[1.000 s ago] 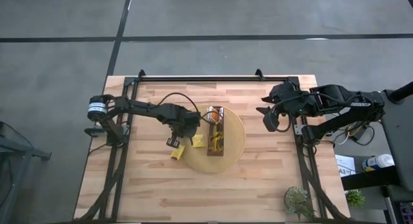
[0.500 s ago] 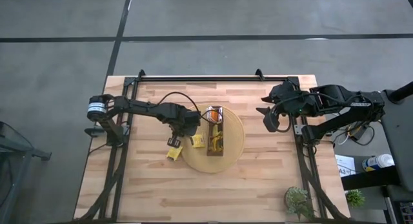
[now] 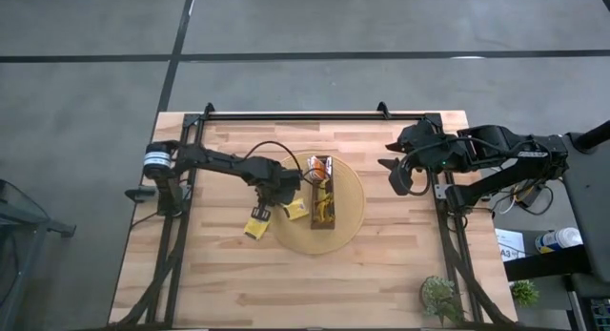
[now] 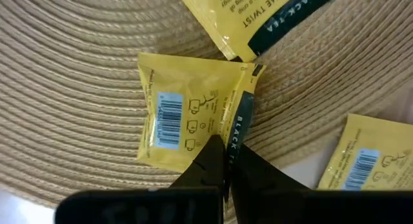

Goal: Pick & Place Tea
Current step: Put the top yellow tea bag into the middle section of the wooden organizer

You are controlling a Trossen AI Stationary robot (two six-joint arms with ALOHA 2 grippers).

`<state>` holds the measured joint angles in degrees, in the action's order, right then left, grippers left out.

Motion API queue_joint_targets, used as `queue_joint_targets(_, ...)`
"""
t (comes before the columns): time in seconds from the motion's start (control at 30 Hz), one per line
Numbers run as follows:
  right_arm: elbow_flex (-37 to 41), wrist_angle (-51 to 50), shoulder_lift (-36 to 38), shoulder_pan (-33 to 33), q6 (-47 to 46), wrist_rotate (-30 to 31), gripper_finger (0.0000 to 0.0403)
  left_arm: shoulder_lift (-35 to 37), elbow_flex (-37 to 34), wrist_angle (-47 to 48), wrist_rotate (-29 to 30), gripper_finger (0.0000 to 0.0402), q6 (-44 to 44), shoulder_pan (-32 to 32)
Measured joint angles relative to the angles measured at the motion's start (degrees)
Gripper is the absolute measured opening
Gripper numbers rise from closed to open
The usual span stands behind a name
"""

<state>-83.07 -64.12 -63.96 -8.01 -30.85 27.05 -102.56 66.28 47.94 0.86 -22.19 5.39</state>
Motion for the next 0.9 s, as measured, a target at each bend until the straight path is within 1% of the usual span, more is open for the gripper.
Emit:
queue_joint_targets(0.37,0.00,0.20,0.00,0.00,-0.02,-0.04,0.0219,-0.58,0.00,-0.07,-0.09,0.0009,0.46,0.00)
queue_joint_targets(0.43,0.00,0.20,0.00,0.00,-0.01,-0.04,0.0219,-0.58,0.00,-0.13,-1.25,0.0009,0.55,0.00)
queue_joint_targets(0.5,0.00,0.20,0.00,0.00,-0.02,-0.04,0.0219,-0.58,0.00,-0.25,-3.90,0.0012,1.01,0.01)
queue_joint_targets(0.57,0.00,0.20,0.00,0.00,-0.02,-0.04,0.0219,-0.58,0.00,-0.31,-5.91,0.0025,1.67,-0.04)
queue_joint_targets(0.77,0.00,0.20,0.00,0.00,-0.02,-0.02,0.0219,-0.58,0.00,-0.13,-5.47,0.0088,2.69,0.00)
queue_joint_targets(0.9,0.00,0.19,0.00,0.00,-0.02,-0.02,0.0219,-0.55,0.00,0.10,-4.29,0.0104,2.77,0.00)
